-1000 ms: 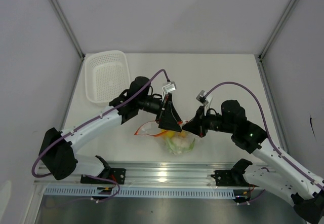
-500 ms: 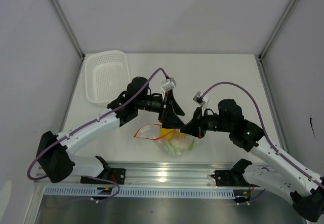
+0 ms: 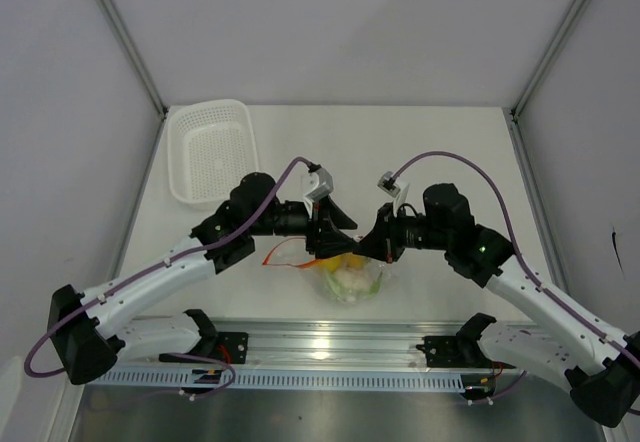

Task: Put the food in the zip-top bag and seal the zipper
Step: Adjust the zipper food storage bag at the center of the board.

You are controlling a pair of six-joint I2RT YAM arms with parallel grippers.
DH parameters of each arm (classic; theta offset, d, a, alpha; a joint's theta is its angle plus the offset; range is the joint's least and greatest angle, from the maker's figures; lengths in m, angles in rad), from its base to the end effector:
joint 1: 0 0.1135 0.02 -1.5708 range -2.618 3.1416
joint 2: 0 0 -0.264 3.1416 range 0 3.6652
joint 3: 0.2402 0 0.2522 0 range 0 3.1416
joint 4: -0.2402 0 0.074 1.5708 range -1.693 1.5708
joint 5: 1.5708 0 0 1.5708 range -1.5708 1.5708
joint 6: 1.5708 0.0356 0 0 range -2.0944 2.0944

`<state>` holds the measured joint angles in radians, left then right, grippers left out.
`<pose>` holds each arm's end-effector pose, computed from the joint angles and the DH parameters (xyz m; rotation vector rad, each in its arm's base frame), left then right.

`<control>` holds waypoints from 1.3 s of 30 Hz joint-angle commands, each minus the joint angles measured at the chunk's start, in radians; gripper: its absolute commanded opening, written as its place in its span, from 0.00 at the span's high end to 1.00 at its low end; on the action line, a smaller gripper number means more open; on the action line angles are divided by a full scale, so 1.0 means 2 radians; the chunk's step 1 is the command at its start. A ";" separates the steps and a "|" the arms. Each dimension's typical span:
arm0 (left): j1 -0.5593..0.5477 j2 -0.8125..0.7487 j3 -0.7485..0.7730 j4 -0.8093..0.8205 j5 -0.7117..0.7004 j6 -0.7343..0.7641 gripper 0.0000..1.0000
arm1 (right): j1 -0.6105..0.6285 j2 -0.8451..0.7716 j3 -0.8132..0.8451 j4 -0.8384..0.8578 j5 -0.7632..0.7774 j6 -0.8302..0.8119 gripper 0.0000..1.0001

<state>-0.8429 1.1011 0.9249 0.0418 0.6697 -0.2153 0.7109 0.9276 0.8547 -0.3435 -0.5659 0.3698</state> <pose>0.1519 -0.2037 0.3514 1.0699 1.5341 -1.3268 0.1433 0.1486 0.3247 -0.7502 2.0075 1.2304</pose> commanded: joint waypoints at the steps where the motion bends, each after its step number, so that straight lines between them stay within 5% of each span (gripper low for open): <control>1: -0.013 -0.008 -0.007 0.004 -0.039 0.042 0.38 | -0.001 -0.004 0.037 0.013 -0.019 0.021 1.00; 8: -0.023 -0.018 -0.017 0.019 -0.062 0.055 0.35 | -0.001 0.003 0.050 -0.001 -0.018 0.024 1.00; 21: -0.025 -0.009 -0.010 0.004 -0.049 0.042 0.81 | -0.002 -0.006 0.043 -0.002 -0.022 0.019 1.00; 29: -0.025 -0.008 -0.008 -0.014 -0.041 0.042 0.84 | -0.006 -0.010 0.042 -0.005 -0.025 0.016 1.00; 33: -0.023 -0.001 0.007 -0.038 -0.043 0.037 0.99 | -0.006 -0.011 0.041 -0.008 -0.028 0.005 1.00; 39: -0.021 0.027 0.044 -0.059 0.010 0.020 0.99 | -0.006 -0.006 0.048 -0.017 -0.057 -0.029 0.83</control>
<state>-0.8852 1.1419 0.9516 -0.0559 0.6258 -0.1505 0.6975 0.9268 0.9035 -0.3946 -0.6083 0.3603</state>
